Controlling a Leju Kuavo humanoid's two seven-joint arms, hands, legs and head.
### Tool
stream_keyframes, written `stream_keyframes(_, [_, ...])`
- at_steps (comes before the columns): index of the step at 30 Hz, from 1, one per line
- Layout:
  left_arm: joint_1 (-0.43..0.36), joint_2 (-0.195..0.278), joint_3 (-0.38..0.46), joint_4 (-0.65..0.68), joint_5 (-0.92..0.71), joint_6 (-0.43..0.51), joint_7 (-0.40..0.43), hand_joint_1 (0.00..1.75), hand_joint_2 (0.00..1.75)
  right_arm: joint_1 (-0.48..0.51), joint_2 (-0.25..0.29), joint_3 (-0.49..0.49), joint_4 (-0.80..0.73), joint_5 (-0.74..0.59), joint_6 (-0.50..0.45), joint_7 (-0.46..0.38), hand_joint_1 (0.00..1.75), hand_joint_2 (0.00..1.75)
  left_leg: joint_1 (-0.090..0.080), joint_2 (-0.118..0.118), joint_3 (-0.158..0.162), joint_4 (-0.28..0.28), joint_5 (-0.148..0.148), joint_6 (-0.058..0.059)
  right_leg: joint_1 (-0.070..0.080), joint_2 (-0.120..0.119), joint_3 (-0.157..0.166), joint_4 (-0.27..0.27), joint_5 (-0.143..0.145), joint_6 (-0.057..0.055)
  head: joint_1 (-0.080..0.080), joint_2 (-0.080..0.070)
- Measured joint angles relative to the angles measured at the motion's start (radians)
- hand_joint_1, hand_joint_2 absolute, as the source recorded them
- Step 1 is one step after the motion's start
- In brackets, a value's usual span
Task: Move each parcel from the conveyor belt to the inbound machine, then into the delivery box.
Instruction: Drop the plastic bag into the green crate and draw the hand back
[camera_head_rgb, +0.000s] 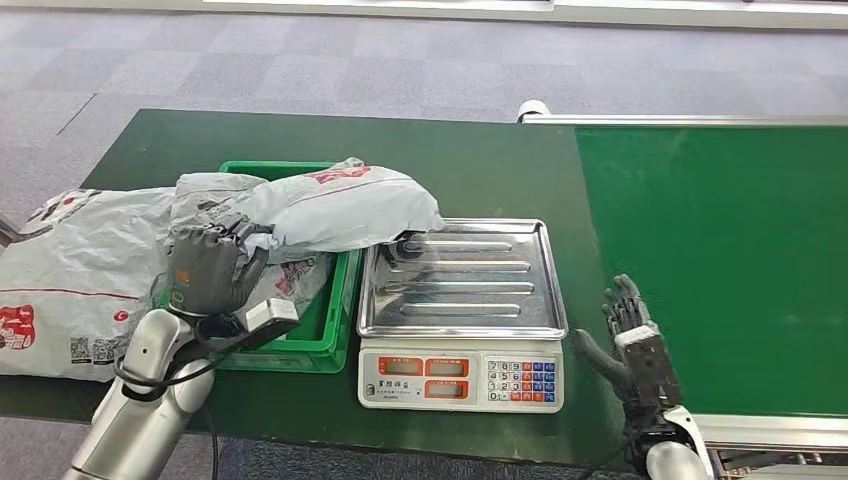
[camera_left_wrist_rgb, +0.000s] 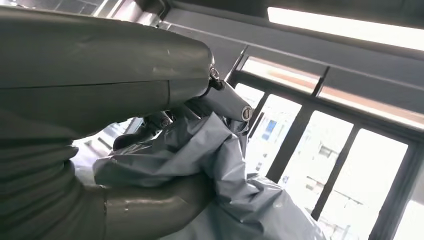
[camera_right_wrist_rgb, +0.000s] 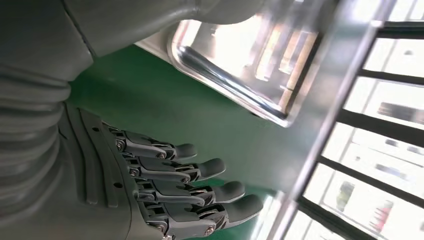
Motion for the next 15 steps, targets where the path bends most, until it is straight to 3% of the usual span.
stream_keyframes(6, [0.119,0.02,0.036,-0.053,0.038,-0.014,-0.027,1.75,1.75,0.058,-0.003,-0.06,-0.155,-0.114,-0.038,-0.038,0.0,1.75,0.0,0.0,0.0,0.0,-0.002,0.0,0.0,0.0,0.0,0.0,-0.002,0.0,0.0,0.0])
stream_keyframes(7, [0.14,0.023,0.041,-0.061,0.052,-0.027,-0.036,1.4,1.75,0.069,-0.003,-0.077,-0.186,-0.144,-0.041,-0.035,0.0,1.75,0.0,0.0,0.001,0.0,-0.002,0.0,0.0,0.0,0.001,0.0,-0.002,0.0,0.0,0.0])
stream_keyframes(10, [0.19,0.031,0.051,-0.074,0.094,-0.095,-0.06,0.12,1.75,0.098,-0.003,-0.133,-0.263,-0.208,-0.02,-0.018,0.0,1.75,0.0,0.0,0.001,0.0,-0.003,0.0,0.0,0.0,0.001,0.0,-0.003,0.0,0.0,0.0])
stream_keyframes(11, [0.201,0.033,0.053,-0.075,0.105,-0.121,-0.064,0.03,1.75,0.104,-0.003,-0.149,-0.279,-0.217,-0.009,-0.014,0.0,1.75,0.0,0.0,0.001,0.0,-0.003,0.0,0.0,0.0,0.001,0.0,-0.003,0.0,0.0,0.0])
stream_keyframes(15, [0.221,0.036,0.055,-0.072,0.141,-0.194,-0.065,0.0,1.75,0.111,-0.003,-0.192,-0.308,-0.222,0.023,-0.004,0.0,1.75,0.0,0.0,0.001,0.0,-0.003,0.0,0.0,-0.001,0.001,0.0,-0.004,0.0,0.0,0.0])
